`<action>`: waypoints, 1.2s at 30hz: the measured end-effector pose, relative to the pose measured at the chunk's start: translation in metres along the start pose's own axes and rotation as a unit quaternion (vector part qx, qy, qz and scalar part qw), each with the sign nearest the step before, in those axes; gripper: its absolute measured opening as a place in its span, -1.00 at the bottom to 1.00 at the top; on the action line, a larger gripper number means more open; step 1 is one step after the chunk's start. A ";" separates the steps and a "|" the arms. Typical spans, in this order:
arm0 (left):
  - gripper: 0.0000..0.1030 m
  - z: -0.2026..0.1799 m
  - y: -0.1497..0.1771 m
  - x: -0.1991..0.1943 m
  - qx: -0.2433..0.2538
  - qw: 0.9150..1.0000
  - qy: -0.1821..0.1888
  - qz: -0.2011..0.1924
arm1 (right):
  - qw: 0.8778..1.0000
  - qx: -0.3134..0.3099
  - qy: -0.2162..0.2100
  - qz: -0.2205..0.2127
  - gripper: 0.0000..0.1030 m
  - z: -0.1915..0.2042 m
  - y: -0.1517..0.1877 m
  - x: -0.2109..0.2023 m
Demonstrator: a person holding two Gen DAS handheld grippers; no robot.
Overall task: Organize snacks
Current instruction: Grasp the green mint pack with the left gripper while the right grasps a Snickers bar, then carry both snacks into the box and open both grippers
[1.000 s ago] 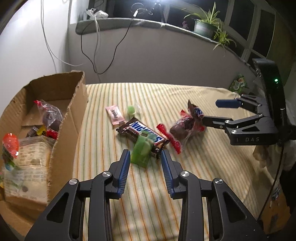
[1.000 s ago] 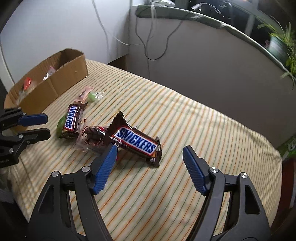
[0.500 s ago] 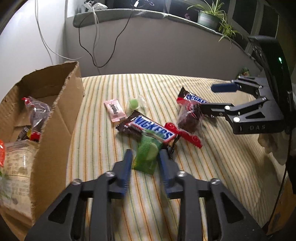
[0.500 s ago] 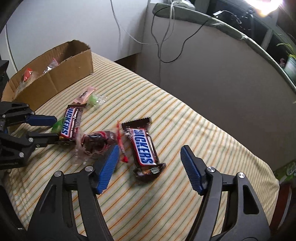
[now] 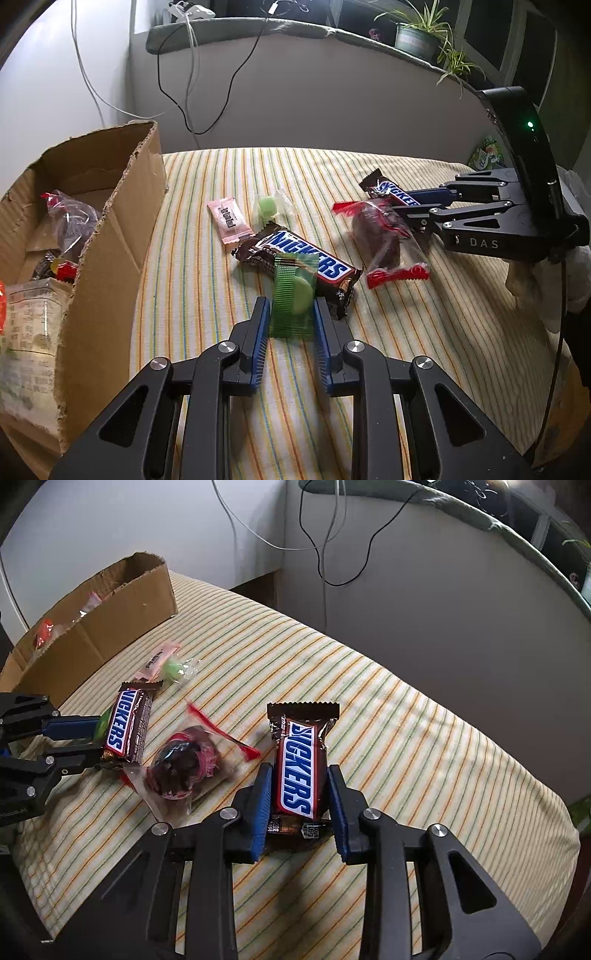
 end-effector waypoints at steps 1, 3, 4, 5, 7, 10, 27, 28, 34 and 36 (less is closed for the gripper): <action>-0.58 0.002 -0.001 0.000 -0.002 1.000 0.001 -0.001 | 1.000 0.003 0.001 -0.001 -0.42 -0.001 0.003 -0.003; -0.58 0.003 -0.002 -0.003 -0.006 1.000 0.002 -0.004 | 1.000 0.007 0.004 -0.005 -0.42 -0.002 0.005 -0.007; -0.58 0.004 -0.003 -0.005 -0.007 1.000 0.003 -0.007 | 1.000 0.010 0.005 -0.007 -0.42 -0.003 0.005 -0.009; -0.58 0.005 -0.004 -0.008 -0.010 1.000 0.004 -0.010 | 1.000 0.014 0.007 -0.009 -0.42 -0.003 0.006 -0.011; -0.58 0.007 -0.006 -0.012 -0.014 1.000 0.007 -0.014 | 1.000 0.019 0.006 -0.015 -0.42 -0.003 0.006 -0.016; -0.58 0.009 -0.008 -0.024 -0.018 0.999 0.009 -0.026 | 0.999 0.023 0.009 -0.025 -0.42 -0.003 0.006 -0.028; -0.58 0.057 -0.006 -0.074 -0.057 0.995 -0.013 -0.075 | 0.997 -0.007 -0.008 -0.070 -0.42 0.060 -0.020 -0.070; -0.58 0.062 -0.005 -0.076 -0.061 0.995 -0.016 -0.077 | 0.997 -0.012 -0.010 -0.072 -0.42 0.065 -0.024 -0.070; -0.58 0.092 -0.005 -0.086 -0.080 0.992 -0.036 -0.086 | 0.996 -0.028 -0.020 -0.077 -0.42 0.091 -0.045 -0.064; -0.58 0.104 -0.007 -0.089 -0.087 0.991 -0.043 -0.089 | 0.996 -0.031 -0.023 -0.079 -0.42 0.099 -0.055 -0.060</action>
Point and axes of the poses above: each gripper's, at about its wrist camera, not at the fingertips, and x roughly the way its jaws point, z to its left, y to its underside, the point moved 9 cm from there along x, roughly the way its jaws point, and after that the axes turned 13 degrees about -y, right-handed, at the moved point
